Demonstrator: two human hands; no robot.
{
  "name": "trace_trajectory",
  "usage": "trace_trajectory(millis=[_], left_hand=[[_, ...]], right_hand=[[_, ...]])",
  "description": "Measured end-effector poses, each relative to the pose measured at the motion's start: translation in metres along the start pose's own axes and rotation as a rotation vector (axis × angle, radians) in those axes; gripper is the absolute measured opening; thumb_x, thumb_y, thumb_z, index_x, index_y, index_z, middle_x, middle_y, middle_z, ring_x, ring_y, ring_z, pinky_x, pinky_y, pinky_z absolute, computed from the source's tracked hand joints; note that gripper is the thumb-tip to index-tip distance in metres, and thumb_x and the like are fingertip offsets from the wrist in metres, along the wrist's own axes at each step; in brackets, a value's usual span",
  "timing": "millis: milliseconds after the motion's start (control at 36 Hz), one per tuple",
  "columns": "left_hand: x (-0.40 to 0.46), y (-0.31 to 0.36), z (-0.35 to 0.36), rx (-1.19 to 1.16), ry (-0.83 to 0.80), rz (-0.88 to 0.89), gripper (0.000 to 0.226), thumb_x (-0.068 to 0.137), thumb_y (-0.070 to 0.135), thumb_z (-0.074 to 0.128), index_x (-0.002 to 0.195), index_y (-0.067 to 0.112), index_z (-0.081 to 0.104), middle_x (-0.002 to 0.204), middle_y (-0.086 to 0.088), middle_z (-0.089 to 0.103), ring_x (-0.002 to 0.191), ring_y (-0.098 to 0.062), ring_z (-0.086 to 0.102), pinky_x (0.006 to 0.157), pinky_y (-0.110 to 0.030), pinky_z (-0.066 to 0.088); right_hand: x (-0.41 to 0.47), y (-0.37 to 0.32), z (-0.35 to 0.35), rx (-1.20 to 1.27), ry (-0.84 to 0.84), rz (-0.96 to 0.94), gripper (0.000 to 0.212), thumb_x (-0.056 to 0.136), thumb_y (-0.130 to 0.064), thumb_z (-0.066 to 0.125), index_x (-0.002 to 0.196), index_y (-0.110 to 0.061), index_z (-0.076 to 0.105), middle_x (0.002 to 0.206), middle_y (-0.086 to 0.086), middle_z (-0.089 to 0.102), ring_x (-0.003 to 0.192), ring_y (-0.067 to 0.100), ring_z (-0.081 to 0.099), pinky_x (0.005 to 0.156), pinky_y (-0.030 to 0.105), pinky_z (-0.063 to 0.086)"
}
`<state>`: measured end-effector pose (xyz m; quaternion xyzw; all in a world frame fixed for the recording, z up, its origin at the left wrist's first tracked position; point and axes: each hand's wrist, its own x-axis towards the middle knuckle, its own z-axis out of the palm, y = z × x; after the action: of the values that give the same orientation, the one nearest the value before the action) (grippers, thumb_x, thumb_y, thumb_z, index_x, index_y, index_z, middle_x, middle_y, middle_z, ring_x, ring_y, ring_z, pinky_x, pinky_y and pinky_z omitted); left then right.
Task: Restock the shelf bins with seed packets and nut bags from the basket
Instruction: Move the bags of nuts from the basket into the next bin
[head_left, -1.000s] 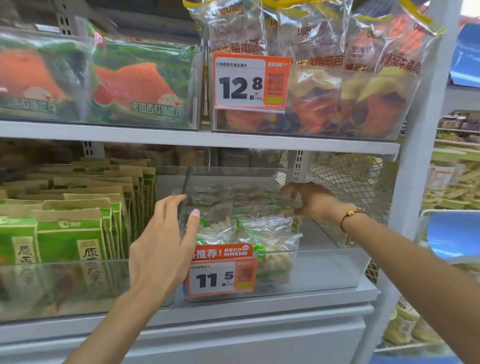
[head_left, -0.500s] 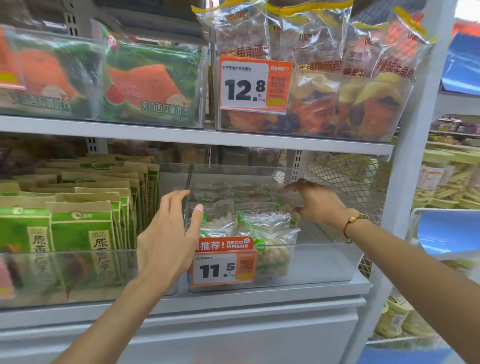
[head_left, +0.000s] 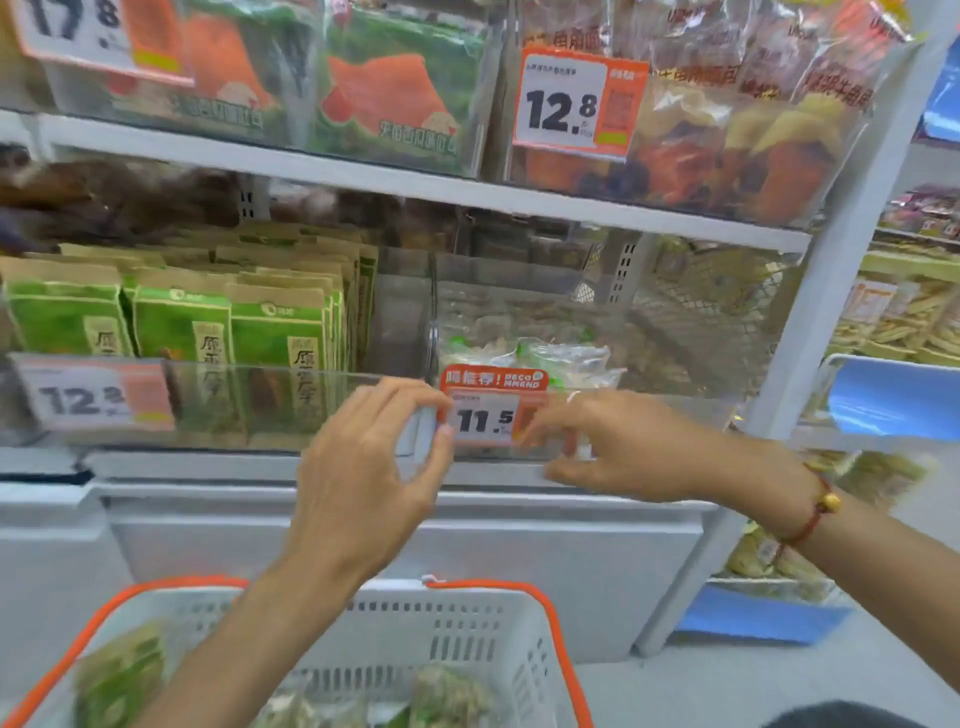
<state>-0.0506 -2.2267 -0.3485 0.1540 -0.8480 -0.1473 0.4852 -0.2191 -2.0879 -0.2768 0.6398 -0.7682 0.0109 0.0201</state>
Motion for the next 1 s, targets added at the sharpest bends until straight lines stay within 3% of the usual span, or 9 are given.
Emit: trace_trajectory(millis=[167,361,444,556,611,694,806,889,1000], left_hand=[[-0.064,-0.012,-0.035,0.155,-0.176,-0.159,0.014,0.083,0.036,0.055,0.093,0.031,0.063,0.085,0.021,0.059,0.08,-0.007,0.061,0.061,-0.026,0.045],[-0.132,-0.047,-0.05,0.32,-0.72,-0.471,0.03,0.094,0.044,0.049,0.122,0.035,0.054,0.114,0.016,0.061,0.109,-0.009,0.057,0.077,-0.027,0.041],[-0.163,-0.065,-0.045,0.366,-0.805,-0.534,0.029,0.094,0.042,0.047,0.122,0.036,0.054,0.121,0.016,0.06,0.11,-0.011,0.057,0.076,-0.027,0.044],[-0.217,-0.089,-0.035,0.405,-0.868,-0.549,0.024,0.096,0.032,0.048,0.118,0.031,0.058,0.121,0.012,0.06,0.106,-0.011,0.058,0.07,-0.022,0.045],[-0.243,-0.102,-0.031,0.419,-0.959,-0.539,0.031,0.095,0.03,0.049,0.126,0.03,0.053,0.132,0.009,0.054,0.118,-0.013,0.051,0.086,-0.026,0.049],[-0.272,-0.112,-0.031,0.462,-1.122,-0.567,0.053,0.096,0.037,0.046,0.146,0.032,0.029,0.153,0.005,0.029,0.14,-0.018,0.027,0.111,-0.038,0.03],[-0.299,-0.119,-0.035,0.47,-1.218,-0.621,0.056,0.099,0.043,0.037,0.15,0.035,0.015,0.159,0.006,0.01,0.146,-0.018,0.01,0.116,-0.044,0.016],[-0.3,-0.121,-0.035,0.447,-1.202,-0.649,0.057,0.097,0.044,0.041,0.148,0.036,0.018,0.157,0.007,0.014,0.144,-0.017,0.015,0.117,-0.042,0.016],[-0.294,-0.122,-0.034,0.424,-1.188,-0.67,0.056,0.095,0.042,0.047,0.146,0.036,0.025,0.155,0.007,0.021,0.143,-0.017,0.019,0.116,-0.042,0.017]], right_hand=[[0.019,-0.052,0.064,0.057,-0.209,-0.078,0.028,0.091,-0.037,0.057,0.119,-0.032,0.059,0.112,-0.013,0.061,0.081,0.001,0.046,0.075,0.026,0.042],[0.024,-0.098,0.165,0.097,-0.703,-0.061,0.039,0.096,-0.037,0.05,0.132,-0.023,0.05,0.126,0.0,0.059,0.119,0.019,0.049,0.103,0.033,0.033],[0.016,-0.11,0.206,0.175,-0.797,-0.014,0.042,0.096,-0.037,0.05,0.134,-0.02,0.049,0.135,0.003,0.052,0.119,0.024,0.049,0.097,0.035,0.04],[-0.001,-0.121,0.257,0.212,-0.808,0.021,0.039,0.097,-0.027,0.047,0.136,-0.019,0.048,0.136,0.007,0.049,0.117,0.026,0.051,0.093,0.038,0.044],[-0.007,-0.127,0.282,0.162,-0.783,0.009,0.043,0.096,-0.024,0.048,0.139,-0.018,0.043,0.127,0.01,0.056,0.113,0.028,0.055,0.089,0.038,0.047],[-0.008,-0.137,0.312,0.126,-0.681,-0.01,0.046,0.096,-0.017,0.048,0.14,-0.011,0.037,0.11,0.014,0.06,0.099,0.03,0.058,0.073,0.036,0.047],[-0.006,-0.159,0.341,0.166,-0.623,0.062,0.057,0.097,-0.024,0.047,0.146,-0.006,0.024,0.134,0.02,0.046,0.125,0.035,0.042,0.097,0.043,0.041],[-0.012,-0.173,0.367,0.111,-0.677,0.13,0.08,0.094,-0.032,0.053,0.149,0.0,0.006,0.148,0.02,0.032,0.144,0.034,0.014,0.116,0.05,0.018],[-0.016,-0.179,0.384,-0.076,-0.571,0.116,0.083,0.085,-0.032,0.067,0.145,0.001,0.02,0.135,0.014,0.048,0.135,0.032,0.029,0.114,0.045,0.021]])
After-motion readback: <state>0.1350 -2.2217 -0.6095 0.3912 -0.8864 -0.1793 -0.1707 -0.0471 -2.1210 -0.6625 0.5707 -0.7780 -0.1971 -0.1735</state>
